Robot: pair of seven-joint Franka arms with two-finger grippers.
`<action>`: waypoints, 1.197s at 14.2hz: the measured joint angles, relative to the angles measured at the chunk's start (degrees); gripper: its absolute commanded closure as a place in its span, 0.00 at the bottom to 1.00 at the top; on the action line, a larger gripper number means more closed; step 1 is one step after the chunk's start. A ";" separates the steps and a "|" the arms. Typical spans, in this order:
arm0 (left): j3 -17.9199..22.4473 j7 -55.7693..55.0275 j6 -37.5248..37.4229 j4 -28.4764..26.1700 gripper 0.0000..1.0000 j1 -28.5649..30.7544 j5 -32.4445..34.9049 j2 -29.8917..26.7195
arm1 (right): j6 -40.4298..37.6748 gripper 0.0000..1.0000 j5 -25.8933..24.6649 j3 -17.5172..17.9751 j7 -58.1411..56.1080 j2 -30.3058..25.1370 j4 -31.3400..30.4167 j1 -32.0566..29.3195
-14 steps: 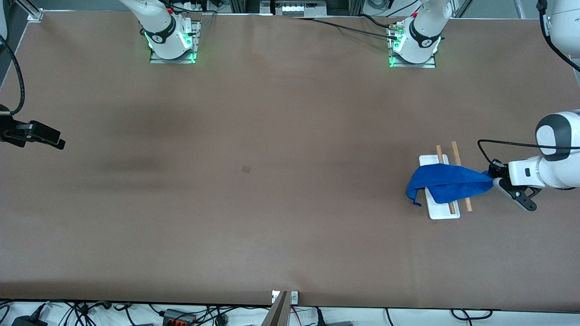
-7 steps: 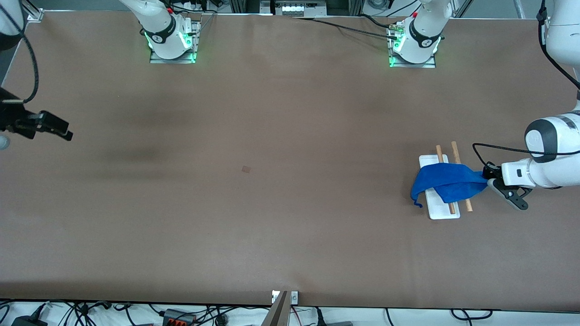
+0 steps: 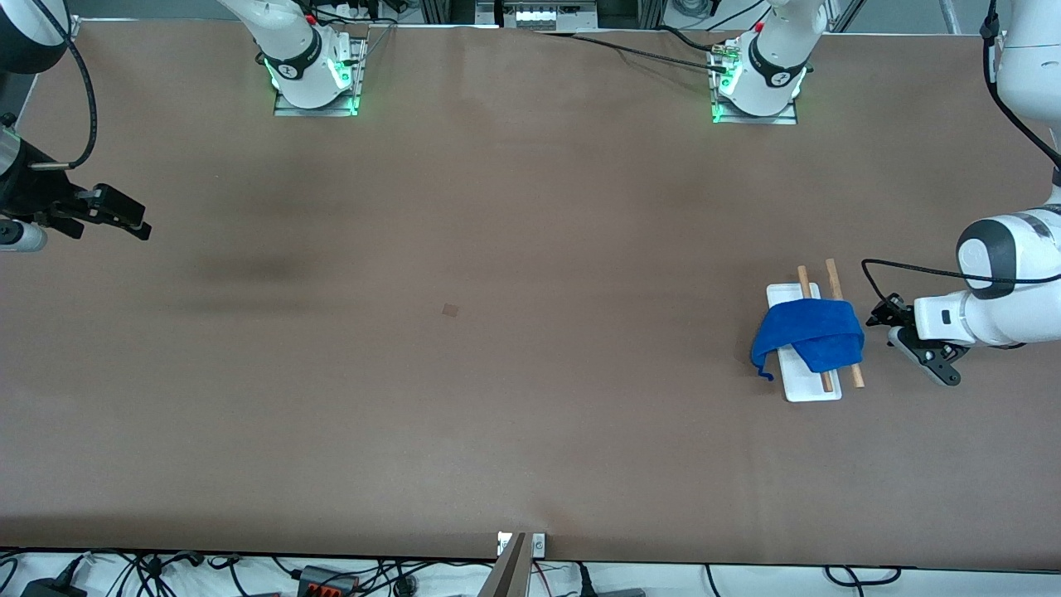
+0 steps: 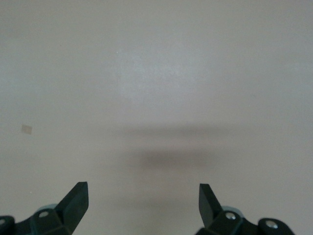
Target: Pass towel and hang on rack
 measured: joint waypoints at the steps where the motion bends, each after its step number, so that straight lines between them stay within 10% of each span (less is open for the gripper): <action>1: 0.00 0.23 -0.31 0.24 0.00 0.03 0.00 -0.07 | -0.61 0.00 -0.02 0.00 -0.19 -0.04 0.12 0.02; 17: -1.24 -6.13 -21.33 4.82 0.00 2.63 -2.25 -15.12 | -1.07 0.00 -0.04 1.46 -0.20 -0.16 0.89 -1.25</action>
